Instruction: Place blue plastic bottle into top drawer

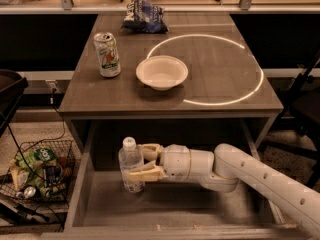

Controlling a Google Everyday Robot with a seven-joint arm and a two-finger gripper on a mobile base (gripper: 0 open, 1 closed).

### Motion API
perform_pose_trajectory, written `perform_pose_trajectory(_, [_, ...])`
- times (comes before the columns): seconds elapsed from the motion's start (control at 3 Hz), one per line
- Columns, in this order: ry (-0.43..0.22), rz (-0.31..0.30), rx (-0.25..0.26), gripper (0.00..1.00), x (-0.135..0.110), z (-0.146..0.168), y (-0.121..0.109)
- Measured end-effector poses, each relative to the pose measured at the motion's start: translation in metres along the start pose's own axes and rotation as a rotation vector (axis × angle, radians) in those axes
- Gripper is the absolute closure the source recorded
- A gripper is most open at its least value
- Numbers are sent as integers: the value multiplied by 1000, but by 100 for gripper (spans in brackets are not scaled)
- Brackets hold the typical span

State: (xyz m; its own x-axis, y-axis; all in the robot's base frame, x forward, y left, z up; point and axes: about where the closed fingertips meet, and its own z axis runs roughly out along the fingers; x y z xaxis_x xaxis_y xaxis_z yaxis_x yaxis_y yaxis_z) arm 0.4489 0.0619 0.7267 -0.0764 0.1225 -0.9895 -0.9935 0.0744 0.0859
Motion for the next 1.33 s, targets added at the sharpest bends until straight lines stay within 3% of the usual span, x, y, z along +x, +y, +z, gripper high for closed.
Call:
perform_pose_trajectory(1.0, [21,-1,21,100,37,-11,-22])
perform_pose_trajectory(1.33, [21,-1,21,85,35,-11,-22])
